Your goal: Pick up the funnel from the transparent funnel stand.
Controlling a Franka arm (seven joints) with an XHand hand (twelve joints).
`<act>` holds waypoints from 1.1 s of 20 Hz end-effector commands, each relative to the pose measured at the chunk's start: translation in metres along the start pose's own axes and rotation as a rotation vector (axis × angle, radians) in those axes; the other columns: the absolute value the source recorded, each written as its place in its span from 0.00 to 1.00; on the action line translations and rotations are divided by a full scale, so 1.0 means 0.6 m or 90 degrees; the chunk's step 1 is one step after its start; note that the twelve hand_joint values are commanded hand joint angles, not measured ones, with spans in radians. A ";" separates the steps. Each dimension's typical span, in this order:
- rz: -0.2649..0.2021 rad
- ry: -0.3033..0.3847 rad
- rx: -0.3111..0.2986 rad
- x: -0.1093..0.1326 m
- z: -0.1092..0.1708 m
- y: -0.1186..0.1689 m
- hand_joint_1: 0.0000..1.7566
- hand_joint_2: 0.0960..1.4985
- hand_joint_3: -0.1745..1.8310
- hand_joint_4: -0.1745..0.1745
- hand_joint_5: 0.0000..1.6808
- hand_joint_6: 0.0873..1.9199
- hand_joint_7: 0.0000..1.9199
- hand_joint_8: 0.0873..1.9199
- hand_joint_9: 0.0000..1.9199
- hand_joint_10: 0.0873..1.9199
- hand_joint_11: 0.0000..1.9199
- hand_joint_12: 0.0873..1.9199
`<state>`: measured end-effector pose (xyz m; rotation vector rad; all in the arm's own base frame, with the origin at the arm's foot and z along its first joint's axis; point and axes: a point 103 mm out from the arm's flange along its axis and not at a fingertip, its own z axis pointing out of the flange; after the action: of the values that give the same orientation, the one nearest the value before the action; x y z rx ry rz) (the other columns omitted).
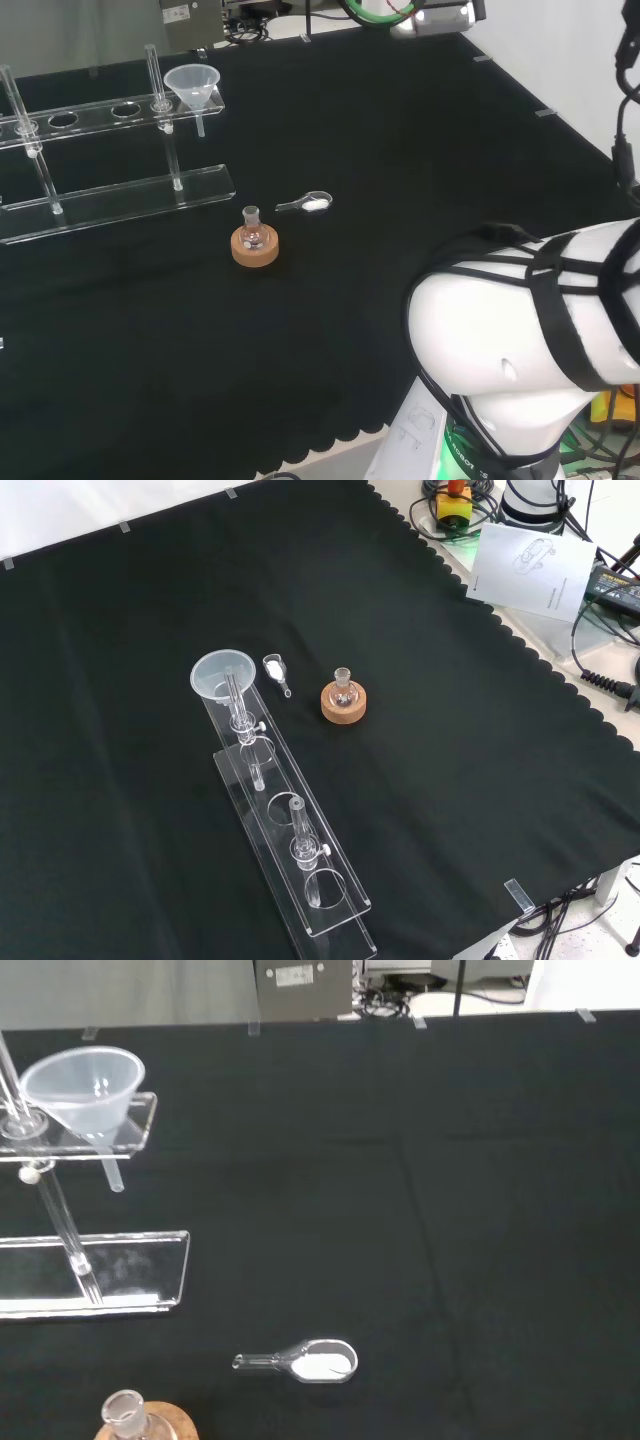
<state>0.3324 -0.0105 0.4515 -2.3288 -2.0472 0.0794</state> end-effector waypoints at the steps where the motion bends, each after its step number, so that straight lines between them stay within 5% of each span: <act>1: -0.001 -0.004 0.019 -0.007 0.039 0.064 0.00 0.80 0.28 0.50 0.12 0.00 0.01 0.20 0.07 0.29 0.00 0.68; 14: -0.052 -0.021 0.044 0.025 0.052 0.208 0.10 0.71 0.23 0.47 0.13 0.00 0.06 0.25 0.11 0.33 0.00 0.70; 22: -0.095 -0.028 0.094 0.074 0.070 0.267 0.24 0.61 0.20 0.43 0.14 0.00 0.07 0.29 0.14 0.34 0.02 0.75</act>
<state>0.4659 -0.0085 0.4067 -2.1932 -2.0990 0.2069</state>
